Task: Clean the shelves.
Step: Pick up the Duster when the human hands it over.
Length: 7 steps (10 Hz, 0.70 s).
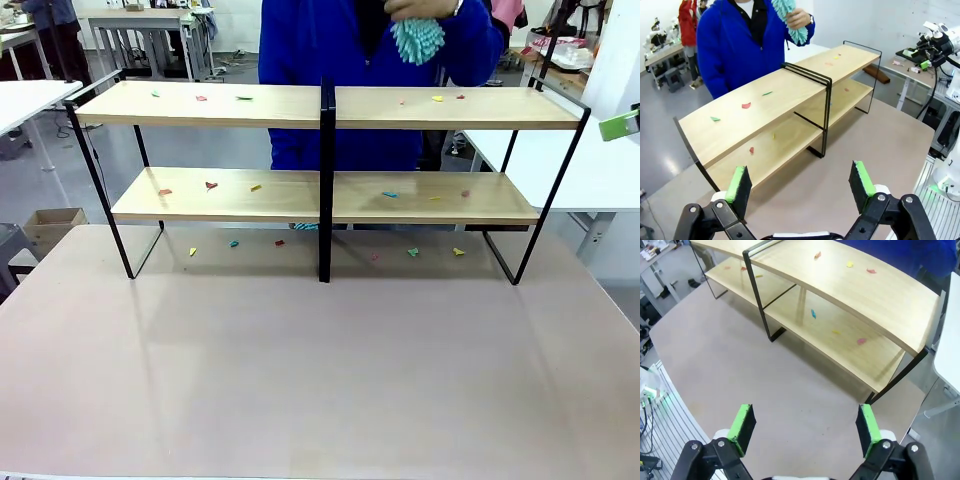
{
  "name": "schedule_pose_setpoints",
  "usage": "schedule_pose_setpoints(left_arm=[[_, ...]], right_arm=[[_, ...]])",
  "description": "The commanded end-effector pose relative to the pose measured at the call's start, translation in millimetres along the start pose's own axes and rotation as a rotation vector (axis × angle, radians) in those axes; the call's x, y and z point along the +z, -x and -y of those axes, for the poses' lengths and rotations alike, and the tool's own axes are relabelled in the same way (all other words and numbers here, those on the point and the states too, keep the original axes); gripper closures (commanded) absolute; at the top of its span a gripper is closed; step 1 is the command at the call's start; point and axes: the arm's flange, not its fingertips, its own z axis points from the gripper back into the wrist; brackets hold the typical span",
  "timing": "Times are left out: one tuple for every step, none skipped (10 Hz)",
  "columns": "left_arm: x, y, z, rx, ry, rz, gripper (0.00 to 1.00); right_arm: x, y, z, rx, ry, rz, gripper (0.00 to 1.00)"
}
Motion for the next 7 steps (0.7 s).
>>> schedule_pose_setpoints(left_arm=[[6,-2,0,-0.018,-0.008,0.013,0.0],[6,-2,0,-0.018,-0.008,0.013,0.0],[6,-2,0,-0.018,-0.008,0.013,0.0],[6,-2,0,-0.018,-0.008,0.013,0.0],[6,-2,0,-0.018,-0.008,0.013,0.0],[6,-2,0,-0.018,-0.008,0.013,0.0],[6,-2,0,-0.018,-0.008,0.013,0.0]], right_arm=[[-6,12,0,0.023,-0.011,0.027,0.0],[-4,12,0,0.003,0.002,0.062,0.0],[0,10,-1,-0.027,0.014,0.134,0.0],[4,9,-3,-0.074,0.023,0.169,0.0],[6,8,-8,-0.093,0.022,0.182,0.0],[7,6,-11,-0.108,0.031,0.196,0.0],[8,4,-13,-0.125,0.004,0.203,0.0]])
